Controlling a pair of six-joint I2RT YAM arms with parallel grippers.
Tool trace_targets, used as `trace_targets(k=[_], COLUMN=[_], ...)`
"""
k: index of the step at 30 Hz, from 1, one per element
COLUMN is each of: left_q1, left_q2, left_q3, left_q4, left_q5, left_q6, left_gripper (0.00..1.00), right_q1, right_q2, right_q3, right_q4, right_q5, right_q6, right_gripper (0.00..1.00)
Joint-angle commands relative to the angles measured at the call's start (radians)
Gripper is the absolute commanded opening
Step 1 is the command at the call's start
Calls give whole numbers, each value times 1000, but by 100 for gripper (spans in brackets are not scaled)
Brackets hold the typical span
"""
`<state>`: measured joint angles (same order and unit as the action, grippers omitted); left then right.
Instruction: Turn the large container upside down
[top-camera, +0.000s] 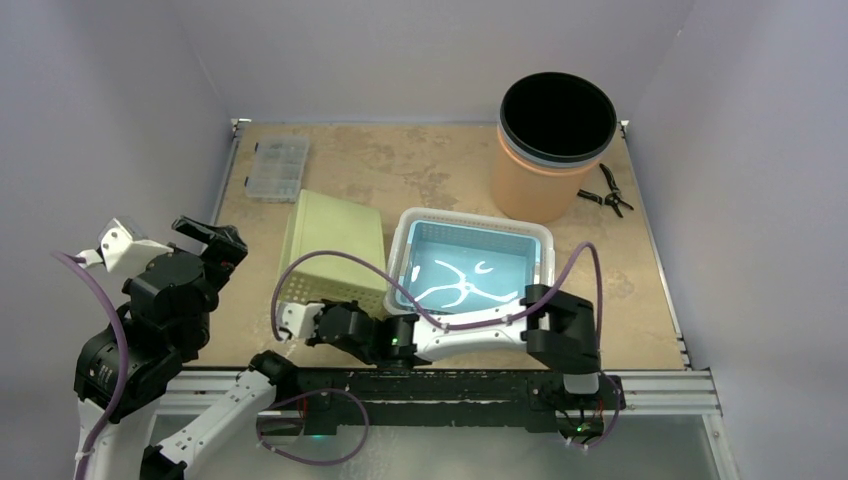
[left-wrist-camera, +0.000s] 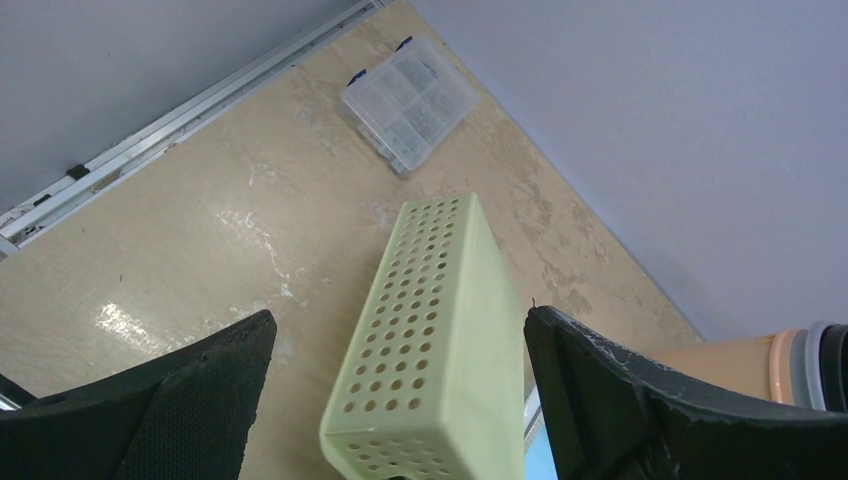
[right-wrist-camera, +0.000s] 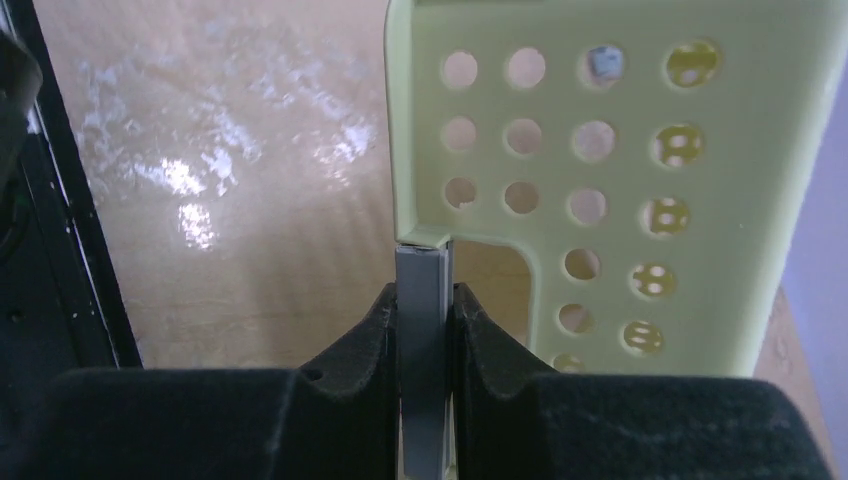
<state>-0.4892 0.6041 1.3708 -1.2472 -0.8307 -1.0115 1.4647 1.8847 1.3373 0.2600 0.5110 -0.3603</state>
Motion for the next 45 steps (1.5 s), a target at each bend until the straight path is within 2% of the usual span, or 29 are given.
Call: trace_targets(k=[1,4,6,18,22,26,31,40,45], left_q1=[5,4,4,5,4,5,4,4,5], left_q2=[15,15,11,19,9,10,16,23,36], left_q3=[10,3,-2,14,-1,-12,-30,-37,-40], left_q4=[0,-10,-12,-23,-8,2,18,14,20], left_q5=[-5,-1,3,7,12,15,33,32,38], left_q6=[6,4,3,36,35,35,35,58,62], left_gripper=[94,95,94,95,95,95,95,95,96], right_q1=[-3,-3,-3,-3,0,3,3,10,32], right_q2=[69,123,158,203,193,150,207,211,213], right_q3=[40,67,106,149,129,62,104,74,33], right_q4=[-12,-5,-39,-77,-48,50,8,58,128], right_q5=[-42,-56,-84,-125,-81,-79,-95,-151,-164], right_q6=[56,46,99,141,145,147,163,214,252], right_gripper=[0,0,1,35,37,38,37,40,48])
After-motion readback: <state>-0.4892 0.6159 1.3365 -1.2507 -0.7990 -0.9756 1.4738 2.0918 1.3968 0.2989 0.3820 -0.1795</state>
